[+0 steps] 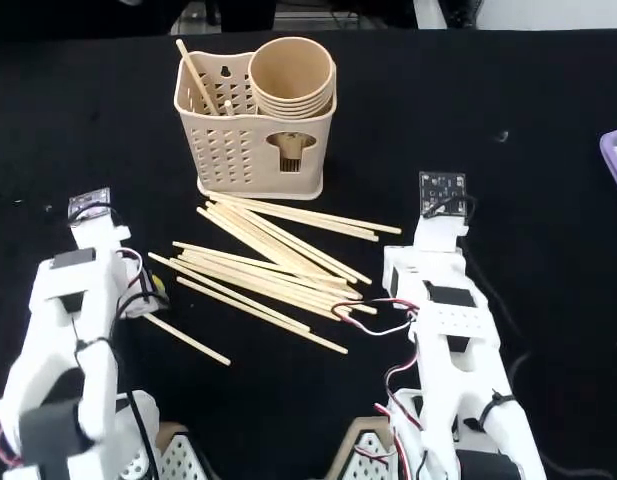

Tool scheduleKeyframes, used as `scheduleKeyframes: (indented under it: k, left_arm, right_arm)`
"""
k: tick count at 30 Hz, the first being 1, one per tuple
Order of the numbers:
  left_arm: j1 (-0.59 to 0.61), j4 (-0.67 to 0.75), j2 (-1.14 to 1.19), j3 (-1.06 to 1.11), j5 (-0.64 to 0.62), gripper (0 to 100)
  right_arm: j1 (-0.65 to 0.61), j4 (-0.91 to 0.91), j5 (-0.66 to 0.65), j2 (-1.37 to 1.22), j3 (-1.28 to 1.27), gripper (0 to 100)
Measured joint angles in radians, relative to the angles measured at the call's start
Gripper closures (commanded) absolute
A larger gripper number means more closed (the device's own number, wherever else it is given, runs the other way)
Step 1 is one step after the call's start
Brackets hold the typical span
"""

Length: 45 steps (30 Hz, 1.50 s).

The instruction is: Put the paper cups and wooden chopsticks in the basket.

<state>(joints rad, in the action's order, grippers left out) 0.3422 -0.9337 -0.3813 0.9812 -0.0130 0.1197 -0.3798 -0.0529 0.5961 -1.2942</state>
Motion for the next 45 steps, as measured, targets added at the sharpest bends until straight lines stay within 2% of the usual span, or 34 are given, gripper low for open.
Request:
scheduleKeyframes:
  k: [7, 11, 19, 30, 35, 40, 45]
  left_arm:
    - [-0.002, 0.008, 0.068, -0.048, -0.002, 96]
    - [-0.002, 0.008, 0.068, -0.048, -0.003, 96]
    - [0.011, 0.008, 0.069, -0.138, -0.101, 96]
    - [0.147, -0.048, 0.069, -0.588, -0.107, 97]
    - [0.144, -0.106, 0.069, -0.841, -0.123, 97]
    - [0.114, -0.198, 0.071, -1.094, -0.238, 97]
    - [0.043, -0.213, 0.071, -1.26, -0.333, 97]
  right_arm:
    - [0.0, 0.0, 0.0, 0.0, 0.0, 98.3]
    - [0.0, 0.0, 0.0, 0.0, 0.0, 98.3]
    - [0.0, 0.0, 0.0, 0.0, 0.0, 98.3]
    - [0.0, 0.0, 0.0, 0.0, 0.0, 98.3]
    - [0.0, 0.0, 0.0, 0.0, 0.0, 98.3]
    - [0.0, 0.0, 0.0, 0.0, 0.0, 98.3]
    - [0.0, 0.0, 0.0, 0.0, 0.0, 98.3]
